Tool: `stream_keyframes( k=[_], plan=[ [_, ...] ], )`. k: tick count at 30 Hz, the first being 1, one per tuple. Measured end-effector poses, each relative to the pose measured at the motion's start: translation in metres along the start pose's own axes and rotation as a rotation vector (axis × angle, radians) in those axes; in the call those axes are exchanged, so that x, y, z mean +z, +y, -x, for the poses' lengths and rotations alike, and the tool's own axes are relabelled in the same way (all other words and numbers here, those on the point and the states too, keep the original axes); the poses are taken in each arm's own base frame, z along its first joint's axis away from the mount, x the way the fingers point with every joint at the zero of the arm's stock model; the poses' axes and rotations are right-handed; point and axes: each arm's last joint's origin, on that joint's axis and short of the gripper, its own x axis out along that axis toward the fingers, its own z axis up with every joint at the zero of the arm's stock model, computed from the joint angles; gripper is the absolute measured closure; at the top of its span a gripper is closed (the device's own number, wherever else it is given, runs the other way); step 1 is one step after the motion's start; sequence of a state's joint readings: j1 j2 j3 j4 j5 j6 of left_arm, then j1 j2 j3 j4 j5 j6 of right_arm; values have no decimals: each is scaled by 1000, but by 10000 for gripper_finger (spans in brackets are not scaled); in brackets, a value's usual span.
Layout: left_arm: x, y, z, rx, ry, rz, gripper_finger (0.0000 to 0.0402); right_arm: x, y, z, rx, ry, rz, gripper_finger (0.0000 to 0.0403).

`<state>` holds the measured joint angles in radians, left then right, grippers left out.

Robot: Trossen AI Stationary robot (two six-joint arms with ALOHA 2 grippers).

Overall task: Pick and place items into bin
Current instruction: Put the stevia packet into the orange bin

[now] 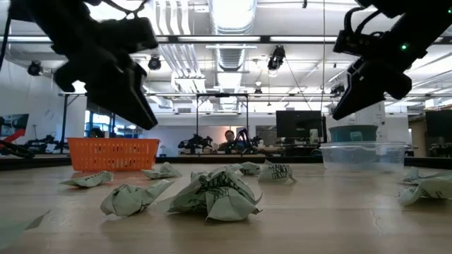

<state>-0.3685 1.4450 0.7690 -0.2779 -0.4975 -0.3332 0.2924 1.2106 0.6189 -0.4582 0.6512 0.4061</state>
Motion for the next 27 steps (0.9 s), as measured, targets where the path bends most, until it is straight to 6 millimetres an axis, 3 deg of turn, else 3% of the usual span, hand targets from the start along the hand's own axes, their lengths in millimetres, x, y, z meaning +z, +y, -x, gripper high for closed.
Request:
stream_keyframes(
  k=[6, 12, 27],
  plan=[
    [2, 3, -23, -108, 45, 48, 272, 4, 2, 1, 21, -34, 18, 294],
    [1, 8, -41, -99, 100, 62, 271, 4, 3, 1, 22, -35, 19, 292],
    [0, 16, -50, -115, 133, 75, 271, 4, 3, 1, 23, -36, 23, 314]
  ],
)
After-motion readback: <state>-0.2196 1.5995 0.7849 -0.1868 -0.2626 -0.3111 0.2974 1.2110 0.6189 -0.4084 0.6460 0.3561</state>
